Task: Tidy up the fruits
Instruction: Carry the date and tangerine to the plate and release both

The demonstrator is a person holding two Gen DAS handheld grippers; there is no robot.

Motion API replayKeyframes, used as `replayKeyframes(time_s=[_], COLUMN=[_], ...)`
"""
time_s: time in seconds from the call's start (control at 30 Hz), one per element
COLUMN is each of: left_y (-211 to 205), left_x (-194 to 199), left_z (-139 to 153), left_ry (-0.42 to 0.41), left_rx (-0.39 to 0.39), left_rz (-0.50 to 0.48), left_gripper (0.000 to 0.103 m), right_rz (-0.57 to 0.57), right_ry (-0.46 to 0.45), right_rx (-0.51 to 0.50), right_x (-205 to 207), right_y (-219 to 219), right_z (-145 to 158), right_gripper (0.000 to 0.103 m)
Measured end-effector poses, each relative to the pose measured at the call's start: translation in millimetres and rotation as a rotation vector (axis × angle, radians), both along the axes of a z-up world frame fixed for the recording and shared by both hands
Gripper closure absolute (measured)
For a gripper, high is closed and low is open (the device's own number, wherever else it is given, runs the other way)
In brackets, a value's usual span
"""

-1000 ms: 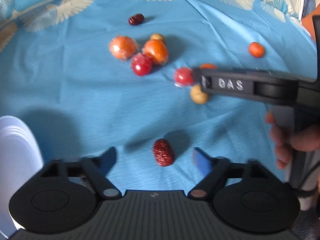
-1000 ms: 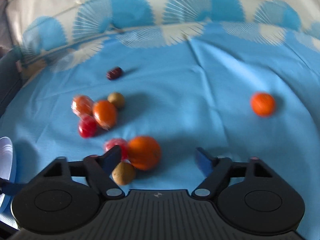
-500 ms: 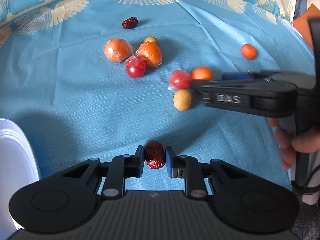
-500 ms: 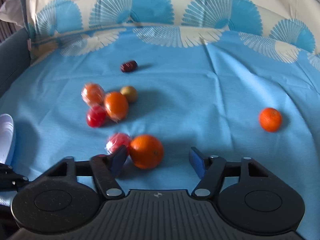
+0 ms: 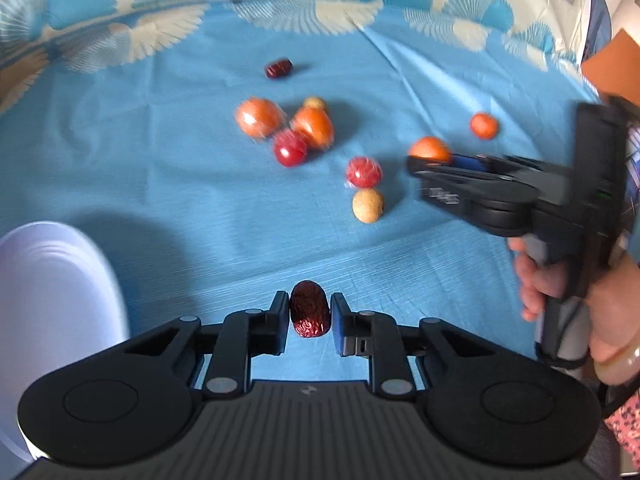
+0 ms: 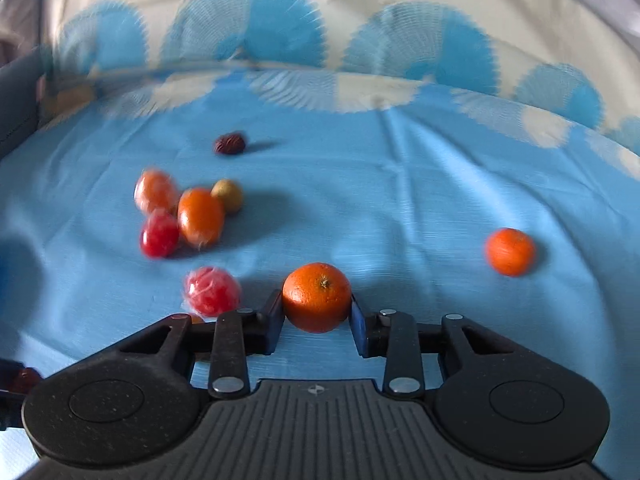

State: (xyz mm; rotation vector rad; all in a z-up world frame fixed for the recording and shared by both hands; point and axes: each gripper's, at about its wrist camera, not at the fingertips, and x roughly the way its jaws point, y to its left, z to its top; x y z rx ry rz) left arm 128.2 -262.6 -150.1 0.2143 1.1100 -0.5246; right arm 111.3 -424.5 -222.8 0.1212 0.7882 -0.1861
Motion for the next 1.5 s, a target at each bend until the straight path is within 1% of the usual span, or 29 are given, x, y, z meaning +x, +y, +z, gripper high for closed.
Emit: replayKeyframes(time_s=[0.07, 0.2, 0.27, 0.33, 0.43, 0.53, 0.6, 0.7, 0.87, 1.0, 1.13, 1.27, 1.43, 1.5], left_y=[15, 53, 79, 105, 147, 187, 212, 240, 264, 280, 297, 306, 305, 304], left_x=[-8, -32, -48, -65, -92, -121, -140, -164, -192, -201, -203, -198, -188, -179], left_z=[24, 75, 98, 116, 135, 143, 146, 150, 157, 163, 169, 171, 167, 165], left_ry=[-0.024, -0.081, -0.101, -0.123, -0.143, -0.156, -0.162, -0.165, -0.195, -0.214, -0.232, -0.241, -0.242, -0.239], left_rx=[-0.006, -0.012, -0.017, -0.004, 0.018, 0.028, 0.022, -0.002, -0.033, -0.071, -0.105, -0.128, -0.127, -0.128], left_rz=[0.008, 0.05, 0.079, 0.109, 0.158, 0.205, 0.23, 0.256, 0.267, 0.295, 0.333, 0.355, 0.346, 0.341], left_gripper=[0.079, 0.079, 0.079, 0.079, 0.079, 0.079, 0.079, 0.079, 0.079, 0.079, 0.079, 0.079, 0.079, 0.079], right_rz=[-0.027, -0.037, -0.025, -0.008, 0.019, 0.065, 0.11, 0.162, 0.241, 0.319, 0.365, 0.386, 0.377, 0.375], right_ry=[-0.067, -0.158, -0.189, -0.206, -0.222, -0.218, -0.217, -0.203, -0.179, -0.164, -0.166, -0.152, -0.119, -0.106], right_rx=[0.002, -0.004, 0.008, 0.032, 0.088, 0.143, 0.142, 0.146, 0.141, 0.104, 0.076, 0.052, 0.045, 0.05], right_x=[-24, -84, -115, -142, -178, -202, -215, -231, -251, -253, -249, -246, -236, -230], right_y=[2, 22, 40, 61, 97, 136, 165, 202, 250, 279, 292, 299, 301, 299], right_z=[26, 83, 109, 131, 157, 173, 179, 185, 191, 197, 205, 207, 203, 201], right_gripper=[0.067, 0.067, 0.067, 0.067, 0.067, 0.067, 0.067, 0.067, 0.067, 0.067, 0.067, 0.067, 0.067, 0.067])
